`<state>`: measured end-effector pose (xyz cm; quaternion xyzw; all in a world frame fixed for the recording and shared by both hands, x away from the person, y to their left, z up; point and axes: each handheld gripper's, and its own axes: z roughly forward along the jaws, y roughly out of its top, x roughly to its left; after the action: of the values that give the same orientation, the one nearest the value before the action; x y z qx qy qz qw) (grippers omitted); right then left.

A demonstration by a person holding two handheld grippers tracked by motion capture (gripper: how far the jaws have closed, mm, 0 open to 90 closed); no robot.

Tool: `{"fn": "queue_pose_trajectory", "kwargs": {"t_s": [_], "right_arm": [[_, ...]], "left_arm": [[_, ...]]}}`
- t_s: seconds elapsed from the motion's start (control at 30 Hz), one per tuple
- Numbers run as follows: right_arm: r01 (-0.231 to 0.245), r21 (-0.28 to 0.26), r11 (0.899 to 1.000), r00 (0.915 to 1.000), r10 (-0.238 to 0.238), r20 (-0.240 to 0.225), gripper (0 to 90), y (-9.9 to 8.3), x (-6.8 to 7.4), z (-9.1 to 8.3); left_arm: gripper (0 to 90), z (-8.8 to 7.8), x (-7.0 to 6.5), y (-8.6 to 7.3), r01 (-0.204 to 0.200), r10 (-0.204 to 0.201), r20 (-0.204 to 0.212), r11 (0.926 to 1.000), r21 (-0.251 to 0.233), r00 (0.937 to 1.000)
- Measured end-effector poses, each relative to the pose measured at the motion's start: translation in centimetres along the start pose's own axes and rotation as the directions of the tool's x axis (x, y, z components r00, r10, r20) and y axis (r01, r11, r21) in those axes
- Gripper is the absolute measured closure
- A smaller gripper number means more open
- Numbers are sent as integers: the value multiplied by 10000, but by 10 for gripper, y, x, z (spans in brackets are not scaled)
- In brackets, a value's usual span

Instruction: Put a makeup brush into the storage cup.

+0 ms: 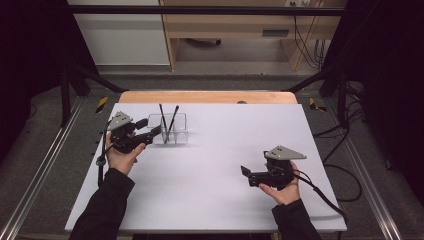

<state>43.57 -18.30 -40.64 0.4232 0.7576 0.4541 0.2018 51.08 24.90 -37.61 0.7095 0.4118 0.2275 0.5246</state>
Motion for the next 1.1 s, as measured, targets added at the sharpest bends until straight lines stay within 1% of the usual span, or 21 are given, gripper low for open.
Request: {"fn": "queue_pose_trajectory", "kwargs": {"t_s": [0.1,0.17,0.33,0.43,0.57,0.7,0.8,0.93,0.97,1.1], "right_arm": [[17,-20,10000,10000,-17,-1,54,0,0,-1],[19,-86,10000,10000,-19,-5,54,1,-1,-1],[33,-132,9999,10000,-33,1,54,1,-1,-3],[48,-165,9999,10000,-48,-7,52,1,-1,-3],[42,-223,9997,10000,-43,-24,52,2,-2,-4],[87,-312,9995,9999,-89,-71,50,2,-2,-6],[55,-381,9993,9999,-59,-103,50,2,-3,-7],[-30,-447,9990,9998,21,-196,52,1,-5,-9],[-41,-469,9989,9998,32,-202,52,0,-6,-9],[-98,-484,9988,9997,87,-227,51,-1,-7,-10]], "left_arm": [[308,-8,-6,-5,-138,138,114,9999,-19,9998],[282,-11,-9,-9,-165,162,243,9998,107,9996],[233,-20,-13,-19,-179,171,379,9996,202,9991],[206,-27,-17,-25,-241,233,449,9996,170,9987],[164,-34,-20,-32,-233,226,405,9996,182,9989],[125,-39,-21,-38,-177,158,438,9990,417,9989],[105,-42,-23,-43,-209,189,371,9983,545,9991],[94,-45,-23,-52,-78,59,303,9980,630,9995],[93,-46,-22,-53,-87,69,248,9974,720,9997],[91,-49,-22,-58,-39,27,171,9977,669,9998]]}}
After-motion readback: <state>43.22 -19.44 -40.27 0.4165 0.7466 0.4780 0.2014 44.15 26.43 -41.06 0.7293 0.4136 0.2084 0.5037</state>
